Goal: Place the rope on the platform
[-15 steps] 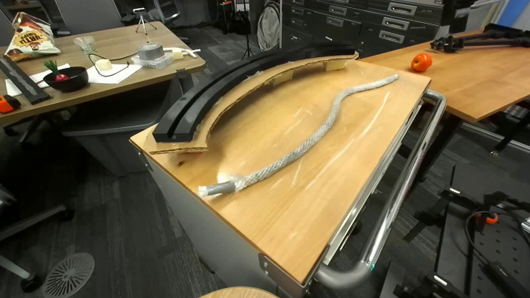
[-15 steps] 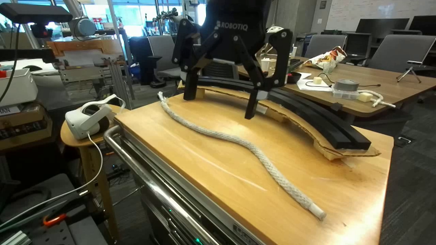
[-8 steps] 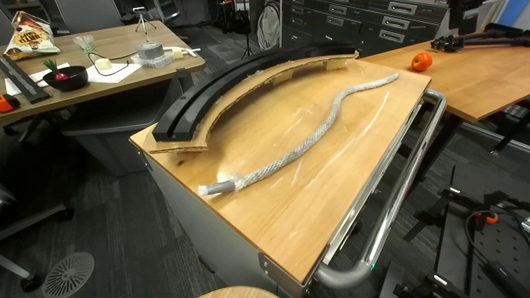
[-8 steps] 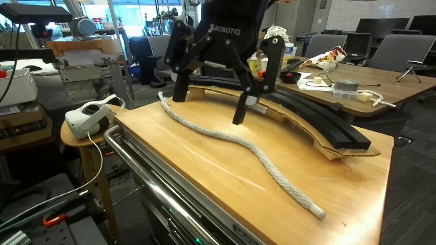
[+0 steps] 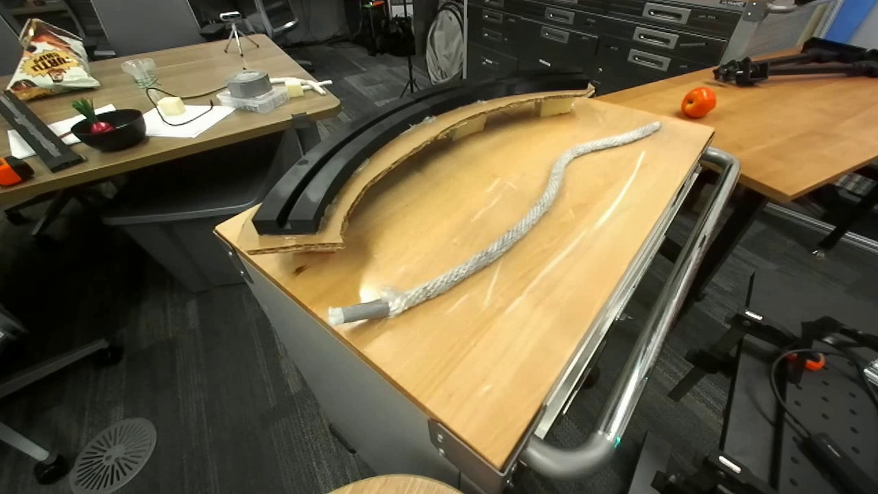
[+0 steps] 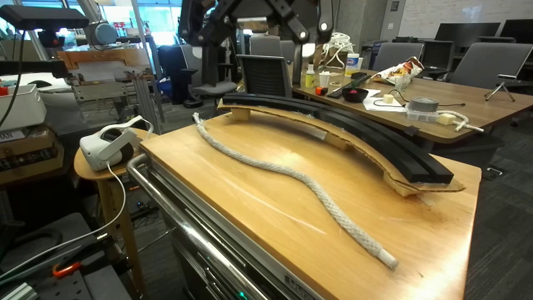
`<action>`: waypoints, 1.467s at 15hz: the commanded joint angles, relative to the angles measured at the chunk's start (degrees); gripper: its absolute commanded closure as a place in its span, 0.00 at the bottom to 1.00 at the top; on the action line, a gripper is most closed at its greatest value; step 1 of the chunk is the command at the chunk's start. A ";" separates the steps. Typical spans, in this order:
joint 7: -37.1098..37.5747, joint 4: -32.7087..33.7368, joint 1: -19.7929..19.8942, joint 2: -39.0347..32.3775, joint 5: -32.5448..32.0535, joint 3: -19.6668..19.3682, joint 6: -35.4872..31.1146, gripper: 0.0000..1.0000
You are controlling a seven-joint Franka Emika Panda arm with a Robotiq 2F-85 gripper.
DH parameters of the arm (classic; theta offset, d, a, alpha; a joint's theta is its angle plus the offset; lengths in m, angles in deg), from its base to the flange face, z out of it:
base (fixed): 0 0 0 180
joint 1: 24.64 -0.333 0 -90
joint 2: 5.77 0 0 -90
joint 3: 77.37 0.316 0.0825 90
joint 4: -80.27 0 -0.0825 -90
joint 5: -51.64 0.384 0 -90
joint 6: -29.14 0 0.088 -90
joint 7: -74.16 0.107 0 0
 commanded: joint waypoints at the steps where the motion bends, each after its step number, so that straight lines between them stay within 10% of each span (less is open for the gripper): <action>1: -5.58 1.61 -2.95 2.20 -2.70 2.75 0.59 0.00; 9: -4.76 0.75 -5.32 1.77 -0.77 4.61 -2.25 0.00; 22: -26.59 -0.15 -10.20 -13.15 18.59 4.83 -45.49 0.00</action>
